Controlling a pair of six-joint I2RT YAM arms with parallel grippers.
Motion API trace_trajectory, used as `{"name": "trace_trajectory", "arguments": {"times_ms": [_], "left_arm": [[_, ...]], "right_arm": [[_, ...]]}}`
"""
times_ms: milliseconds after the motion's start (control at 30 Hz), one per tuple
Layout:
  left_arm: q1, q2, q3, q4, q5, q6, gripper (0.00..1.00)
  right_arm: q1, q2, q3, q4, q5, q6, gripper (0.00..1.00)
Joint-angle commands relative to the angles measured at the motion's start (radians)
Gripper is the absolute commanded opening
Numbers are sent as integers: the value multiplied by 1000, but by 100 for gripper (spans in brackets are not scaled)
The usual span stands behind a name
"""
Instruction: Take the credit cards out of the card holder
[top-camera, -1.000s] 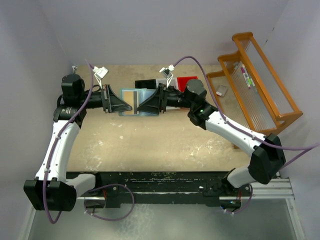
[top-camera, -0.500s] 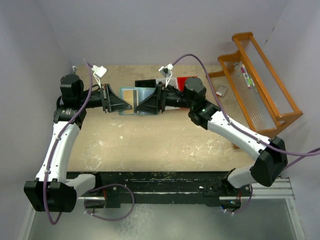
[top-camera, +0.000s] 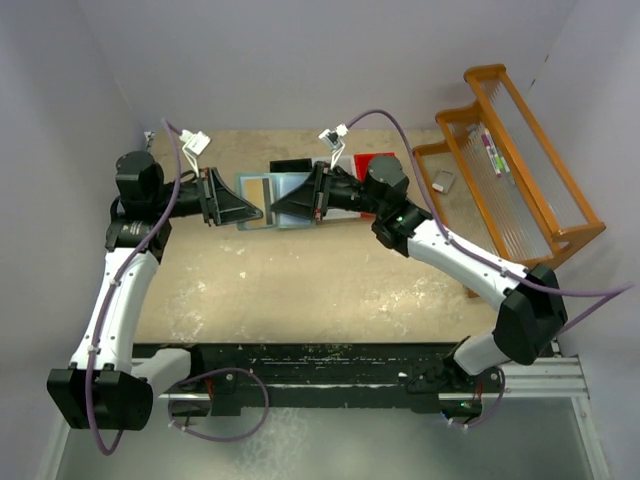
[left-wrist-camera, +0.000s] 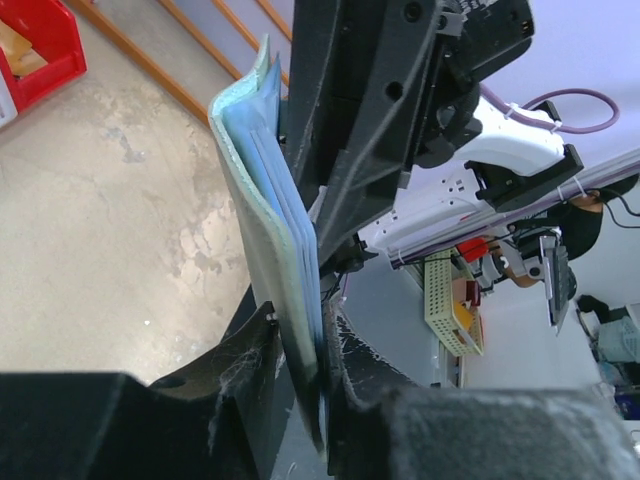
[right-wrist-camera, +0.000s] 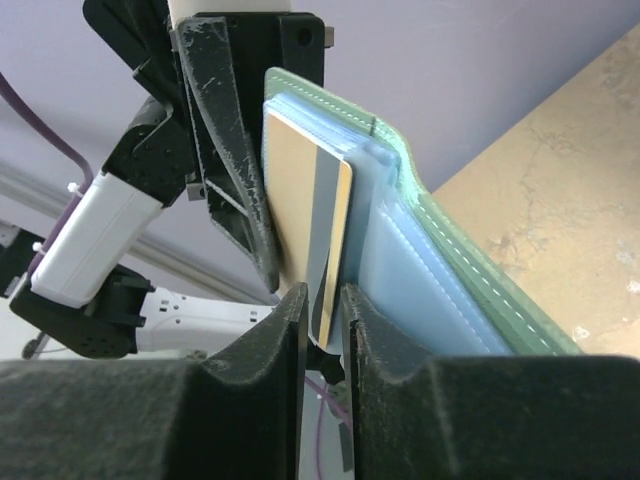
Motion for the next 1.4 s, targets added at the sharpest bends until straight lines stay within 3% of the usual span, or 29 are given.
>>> {"name": "trace_trajectory", "arguments": {"times_ms": [0,200,433,633,767,867,1100,1267,1367], "left_arm": [[-50,-35,-37,156,115,-116,27],[-65,-35,-47,191,135,-145,33],[-65,-51,-57,265,167,-203,34],[-65,-67,-60,283,172,-202,14],[-65,-77,-57,292,169,-202,6],[-65,-76,-57,285,168,-199,5],[-64,-49,-11,116,126,-82,5],[-65,-25,27,-40,65,43,5],[-65,-11,47,-98,42,90,6]], "right_arm": [[12,52,-54,285,-29,170,22],[11,57,-90,331,-52,205,15],[12,55,-128,376,-81,245,0],[11,29,-171,408,-105,276,2],[10,12,-199,427,-105,295,26],[10,8,-203,434,-93,298,35],[22,33,-153,449,-79,291,34],[44,62,-135,447,-103,270,29],[47,82,-136,438,-110,267,21]]}}
